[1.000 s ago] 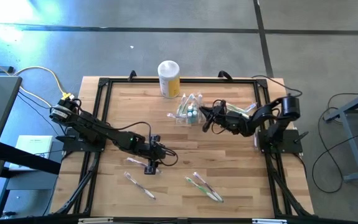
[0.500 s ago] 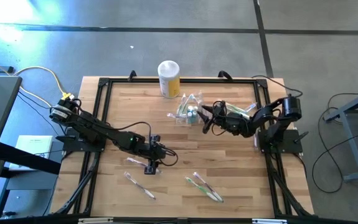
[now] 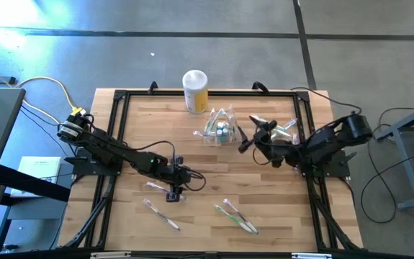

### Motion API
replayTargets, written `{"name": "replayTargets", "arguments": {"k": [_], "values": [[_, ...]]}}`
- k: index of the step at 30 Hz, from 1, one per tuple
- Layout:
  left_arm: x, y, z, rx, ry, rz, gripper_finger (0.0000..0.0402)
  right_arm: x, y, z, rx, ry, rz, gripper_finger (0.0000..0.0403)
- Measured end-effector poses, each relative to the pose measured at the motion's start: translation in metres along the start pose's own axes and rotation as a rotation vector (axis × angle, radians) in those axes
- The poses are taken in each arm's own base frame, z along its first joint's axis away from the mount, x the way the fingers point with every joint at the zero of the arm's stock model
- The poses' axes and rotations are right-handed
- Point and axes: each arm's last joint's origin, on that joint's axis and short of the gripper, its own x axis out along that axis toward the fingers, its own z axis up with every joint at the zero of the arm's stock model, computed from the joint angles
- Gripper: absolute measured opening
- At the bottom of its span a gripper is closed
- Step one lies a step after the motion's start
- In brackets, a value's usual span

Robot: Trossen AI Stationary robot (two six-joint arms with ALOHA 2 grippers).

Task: Pick & Place toothbrushing station
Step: Put the purple toothbrush into the transparent organizer

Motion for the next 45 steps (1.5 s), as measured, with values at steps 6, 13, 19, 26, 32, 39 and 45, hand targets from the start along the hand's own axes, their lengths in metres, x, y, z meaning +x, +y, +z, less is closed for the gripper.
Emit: {"name": "replayTargets", "arguments": {"k": [6, 13, 19, 26, 32, 39, 45], "values": [[-0.021, 0.008, 0.002, -0.06, 0.07, 0.023, 0.0214, -0.026, 0.01, 0.016, -0.06, -0.045, 0.091, 0.0287], [-0.077, 0.004, 0.009, -0.186, 0.106, -0.038, 0.0214, -0.036, 0.016, 0.021, -0.051, -0.1, 0.232, 0.0287], [-0.091, -0.011, -0.014, -0.176, 0.272, -0.043, 0.0214, -0.036, 0.017, 0.02, -0.056, -0.103, 0.257, 0.0285], [-0.081, -0.032, -0.043, -0.07, 0.33, 0.021, 0.0214, -0.036, 0.018, 0.02, -0.03, -0.105, 0.273, 0.0285], [-0.07, -0.035, -0.066, 0.017, 0.291, 0.115, 0.0214, -0.035, 0.019, 0.021, -0.022, -0.133, 0.348, 0.0285], [-0.051, -0.023, -0.092, 0.032, 0.294, 0.161, 0.0214, -0.031, 0.018, 0.021, 0.034, -0.131, 0.384, 0.0285], [-0.04, -0.021, -0.104, 0.032, 0.266, 0.109, 0.0214, -0.031, 0.018, 0.02, 0.032, -0.124, 0.383, 0.0285]]}}
